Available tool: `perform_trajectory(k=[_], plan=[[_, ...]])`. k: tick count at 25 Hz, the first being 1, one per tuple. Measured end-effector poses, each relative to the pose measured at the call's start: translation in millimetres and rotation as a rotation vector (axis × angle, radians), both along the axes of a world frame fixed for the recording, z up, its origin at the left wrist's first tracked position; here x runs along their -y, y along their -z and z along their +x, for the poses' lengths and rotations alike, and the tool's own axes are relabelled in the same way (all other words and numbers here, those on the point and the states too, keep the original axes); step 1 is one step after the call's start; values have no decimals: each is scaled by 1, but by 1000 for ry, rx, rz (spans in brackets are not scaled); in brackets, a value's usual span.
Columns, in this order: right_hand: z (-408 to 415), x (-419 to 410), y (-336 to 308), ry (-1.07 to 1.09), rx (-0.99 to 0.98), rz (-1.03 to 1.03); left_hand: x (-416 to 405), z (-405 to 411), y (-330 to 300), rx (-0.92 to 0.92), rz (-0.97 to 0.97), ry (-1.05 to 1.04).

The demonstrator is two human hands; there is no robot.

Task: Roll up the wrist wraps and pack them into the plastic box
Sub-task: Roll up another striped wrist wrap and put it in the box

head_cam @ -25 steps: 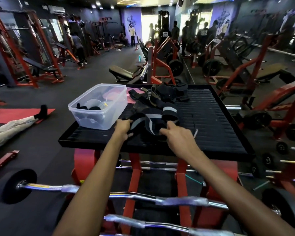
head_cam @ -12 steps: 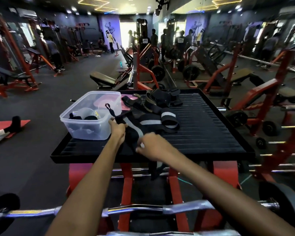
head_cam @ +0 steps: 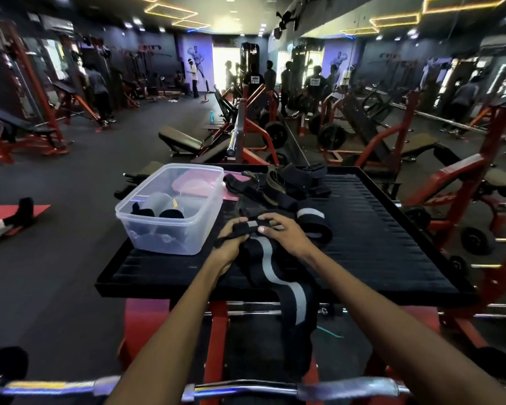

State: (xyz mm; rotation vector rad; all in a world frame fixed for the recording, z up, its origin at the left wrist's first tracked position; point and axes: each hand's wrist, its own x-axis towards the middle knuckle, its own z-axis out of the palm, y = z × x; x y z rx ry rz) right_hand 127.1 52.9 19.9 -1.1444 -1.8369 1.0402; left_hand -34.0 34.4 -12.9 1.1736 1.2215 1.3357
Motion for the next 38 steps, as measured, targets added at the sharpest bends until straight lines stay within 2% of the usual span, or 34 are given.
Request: perform_trajectory(k=[2, 6, 9, 12, 16, 19, 25, 31, 38], plan=[[-1, -8, 4, 3, -103, -21, 3, 1, -5, 79, 4, 13], [-11, -22, 8, 46, -186, -20, -11, -4, -6, 150, 16, 8], [-16, -39, 15, 110, -206, 66, -22, -4, -7, 73, 6, -58], [-12, -51, 26, 118, -237, 101, -26, 1, -5, -3, 91, -117], [-11, -54, 23, 27, -317, 59, -32, -2, 2, -151, 206, -155], [-11, -57, 20, 15, -416, -20, -33, -3, -2, -144, 214, -169], [-10, -57, 16, -10, -442, 60, -31, 2, -8, -73, 195, -222], [-12, -56, 18, -42, -392, 37, -27, 1, -12, -124, 302, -192], [-8, -54, 17, -43, -411, 55, -28, 1, -9, -203, 275, -235]])
